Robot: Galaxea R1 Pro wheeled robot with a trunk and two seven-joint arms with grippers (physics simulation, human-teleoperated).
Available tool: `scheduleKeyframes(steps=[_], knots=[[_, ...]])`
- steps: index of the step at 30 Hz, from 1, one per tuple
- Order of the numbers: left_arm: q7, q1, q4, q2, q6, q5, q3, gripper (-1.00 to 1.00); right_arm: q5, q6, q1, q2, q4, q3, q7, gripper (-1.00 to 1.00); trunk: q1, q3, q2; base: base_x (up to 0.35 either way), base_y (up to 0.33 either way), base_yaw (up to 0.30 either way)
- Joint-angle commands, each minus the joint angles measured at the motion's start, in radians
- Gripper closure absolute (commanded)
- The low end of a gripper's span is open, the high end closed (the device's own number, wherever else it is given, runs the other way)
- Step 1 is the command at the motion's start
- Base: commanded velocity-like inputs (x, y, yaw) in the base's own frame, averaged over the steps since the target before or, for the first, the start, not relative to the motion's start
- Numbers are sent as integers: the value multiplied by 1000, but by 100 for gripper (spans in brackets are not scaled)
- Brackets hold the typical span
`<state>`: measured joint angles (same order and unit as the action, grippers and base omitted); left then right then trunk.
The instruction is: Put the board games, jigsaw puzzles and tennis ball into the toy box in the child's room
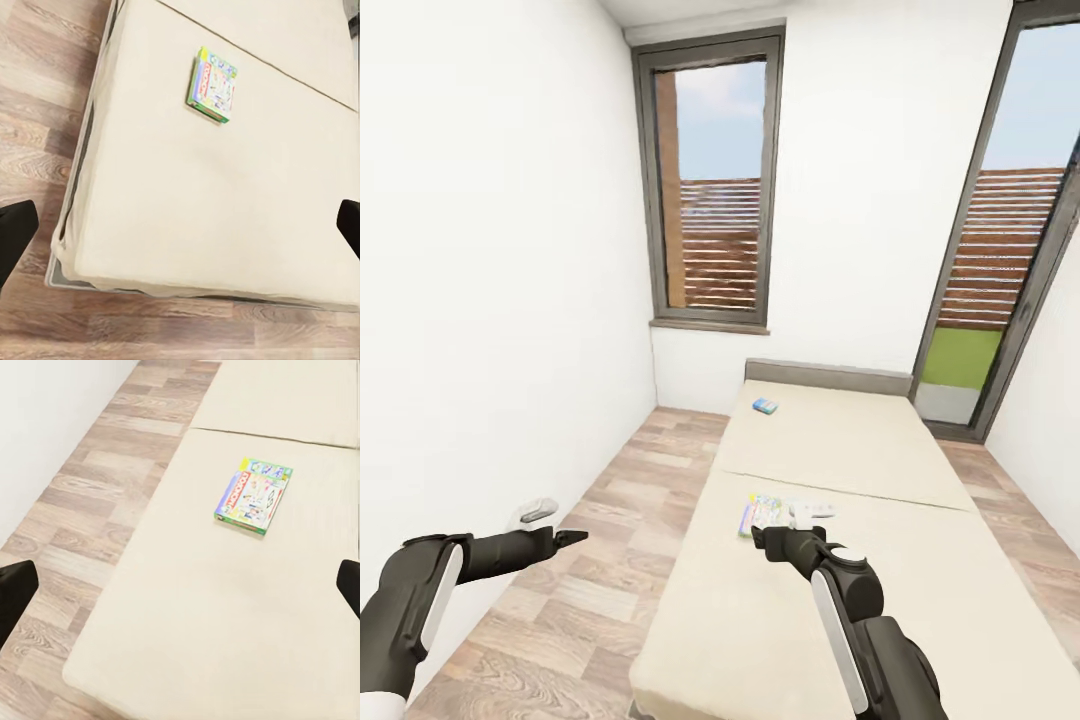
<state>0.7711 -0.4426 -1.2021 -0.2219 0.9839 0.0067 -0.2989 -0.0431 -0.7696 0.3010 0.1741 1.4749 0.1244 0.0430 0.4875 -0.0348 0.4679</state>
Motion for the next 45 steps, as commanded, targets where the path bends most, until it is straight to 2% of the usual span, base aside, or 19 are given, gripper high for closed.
scheduleKeyframes(steps=[1, 21, 32, 45], knots=[[4, -1, 0, 0, 7, 1, -2, -100, -4, -5, 1, 0, 1, 0, 5, -100, 1, -2, 2, 134, 239, -278], [7, -1, -1, 0, 7, 1, -2, -100, -4, -4, 1, 0, -4, 1, 5, -100, 1, -2, 2, 77, 281, -279], [81, -1, -1, -2, 6, -3, -2, -100, -4, -4, 1, 0, -4, 1, 5, -100, 1, -2, 2, 11, 274, -280], [94, -1, 0, -2, 3, -7, -2, -100, -4, -4, 1, 0, -7, 0, 5, -100, 1, -2, 2, 25, 180, -280]])
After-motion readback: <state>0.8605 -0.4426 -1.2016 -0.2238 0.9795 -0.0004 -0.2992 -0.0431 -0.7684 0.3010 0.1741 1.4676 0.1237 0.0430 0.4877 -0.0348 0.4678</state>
